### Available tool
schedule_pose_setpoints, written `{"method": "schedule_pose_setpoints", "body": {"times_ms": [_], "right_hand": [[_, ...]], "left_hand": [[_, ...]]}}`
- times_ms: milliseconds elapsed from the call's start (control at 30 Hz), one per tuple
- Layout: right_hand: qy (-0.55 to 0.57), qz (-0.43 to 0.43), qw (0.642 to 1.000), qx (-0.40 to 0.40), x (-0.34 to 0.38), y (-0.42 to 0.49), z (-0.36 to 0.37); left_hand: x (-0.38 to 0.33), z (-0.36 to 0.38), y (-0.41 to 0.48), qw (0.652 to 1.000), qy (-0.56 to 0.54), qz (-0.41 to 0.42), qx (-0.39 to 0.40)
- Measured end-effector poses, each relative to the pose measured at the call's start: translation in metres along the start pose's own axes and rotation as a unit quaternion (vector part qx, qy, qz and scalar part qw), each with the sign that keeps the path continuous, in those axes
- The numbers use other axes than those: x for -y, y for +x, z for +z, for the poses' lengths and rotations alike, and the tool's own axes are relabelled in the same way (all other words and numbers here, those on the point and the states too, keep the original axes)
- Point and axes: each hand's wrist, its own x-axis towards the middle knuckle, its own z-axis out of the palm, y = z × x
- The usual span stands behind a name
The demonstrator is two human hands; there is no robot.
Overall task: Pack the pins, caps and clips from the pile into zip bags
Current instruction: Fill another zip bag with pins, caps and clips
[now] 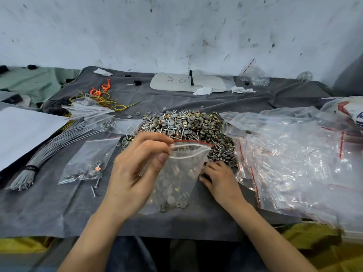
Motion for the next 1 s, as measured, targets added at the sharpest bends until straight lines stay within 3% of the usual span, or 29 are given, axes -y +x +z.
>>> {"method": "schedule_pose_setpoints", "body": {"times_ms": [200, 267, 333, 433, 567, 733, 933, 1000], "right_hand": [[-0.044, 0.004, 0.998, -0.033, -0.005, 0.001, 0.000], [0.053, 0.042, 0.995, -0.076, -0.002, 0.003, -0.014], [0.211, 0.084, 0.963, -0.146, 0.010, 0.008, -0.045], [0.344, 0.024, 0.925, -0.160, 0.038, 0.011, -0.102], [0.302, -0.092, 0.941, -0.120, 0.071, 0.007, -0.140], [0.370, -0.088, 0.924, -0.046, 0.078, 0.002, -0.139], [0.319, -0.095, 0.941, -0.059, 0.075, 0.001, -0.136], [0.331, -0.092, 0.933, -0.104, 0.074, 0.001, -0.134]], "left_hand": [[0.001, -0.001, 0.000, 1.000, 0.007, -0.004, -0.008], [0.001, 0.000, 0.000, 1.000, 0.004, -0.002, -0.007], [0.001, 0.001, -0.001, 1.000, 0.008, 0.000, -0.003], [0.000, 0.005, -0.001, 1.000, 0.008, -0.009, 0.012], [-0.001, 0.009, 0.001, 0.999, 0.017, -0.001, 0.036], [-0.003, 0.007, 0.004, 0.999, 0.032, 0.017, 0.035], [-0.003, 0.007, 0.003, 1.000, 0.016, 0.012, 0.024], [-0.002, 0.007, 0.003, 1.000, 0.023, 0.012, 0.010]]}}
